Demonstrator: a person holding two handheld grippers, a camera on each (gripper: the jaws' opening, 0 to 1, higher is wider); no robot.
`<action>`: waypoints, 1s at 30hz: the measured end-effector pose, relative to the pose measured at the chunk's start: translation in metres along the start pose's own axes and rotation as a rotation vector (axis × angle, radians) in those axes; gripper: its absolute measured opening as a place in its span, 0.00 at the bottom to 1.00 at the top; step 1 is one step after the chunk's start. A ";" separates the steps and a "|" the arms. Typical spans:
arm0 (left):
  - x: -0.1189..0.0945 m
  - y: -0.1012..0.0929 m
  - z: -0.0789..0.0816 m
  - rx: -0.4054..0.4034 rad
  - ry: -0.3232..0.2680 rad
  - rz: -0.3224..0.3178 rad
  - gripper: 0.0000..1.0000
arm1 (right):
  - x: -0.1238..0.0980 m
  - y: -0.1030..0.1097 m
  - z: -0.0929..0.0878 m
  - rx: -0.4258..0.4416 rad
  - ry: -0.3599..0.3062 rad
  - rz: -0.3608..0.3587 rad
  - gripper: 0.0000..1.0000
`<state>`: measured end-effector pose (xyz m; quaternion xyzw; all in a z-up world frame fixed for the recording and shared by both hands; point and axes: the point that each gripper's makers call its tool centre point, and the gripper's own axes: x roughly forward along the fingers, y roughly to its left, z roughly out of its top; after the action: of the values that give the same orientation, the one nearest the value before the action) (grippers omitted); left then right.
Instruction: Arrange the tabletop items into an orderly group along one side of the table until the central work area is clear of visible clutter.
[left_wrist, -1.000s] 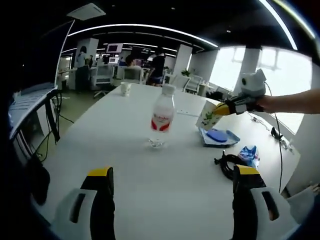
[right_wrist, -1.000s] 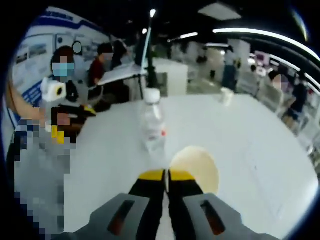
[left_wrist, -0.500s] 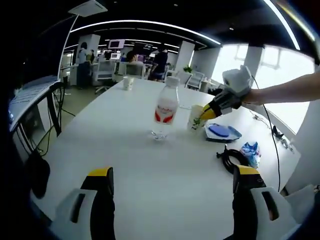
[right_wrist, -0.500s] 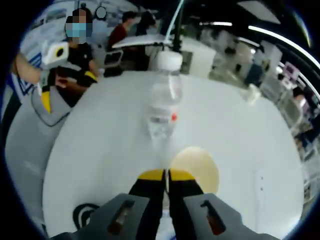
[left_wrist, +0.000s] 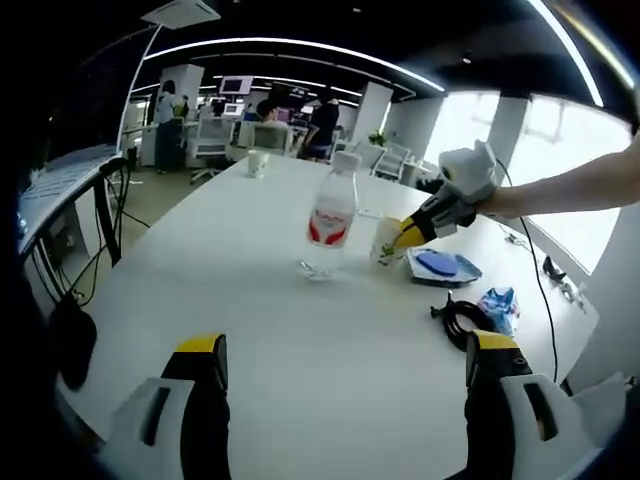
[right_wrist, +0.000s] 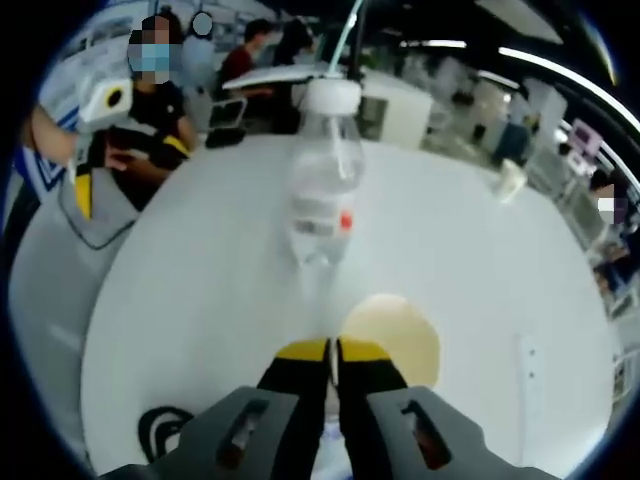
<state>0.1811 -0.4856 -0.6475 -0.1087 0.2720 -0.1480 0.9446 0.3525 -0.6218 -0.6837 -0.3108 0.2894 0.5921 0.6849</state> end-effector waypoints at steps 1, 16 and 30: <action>0.000 0.000 0.000 0.000 0.001 0.002 0.99 | 0.000 0.000 0.001 0.001 -0.003 -0.007 0.00; -0.005 0.003 -0.004 -0.012 0.000 0.010 0.99 | 0.001 0.001 0.000 0.046 -0.017 -0.007 0.04; -0.003 -0.002 -0.006 -0.010 0.008 -0.002 0.99 | -0.017 -0.003 0.021 0.051 -0.124 -0.092 0.36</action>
<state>0.1748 -0.4868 -0.6507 -0.1131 0.2762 -0.1481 0.9429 0.3540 -0.6166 -0.6574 -0.2689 0.2469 0.5707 0.7355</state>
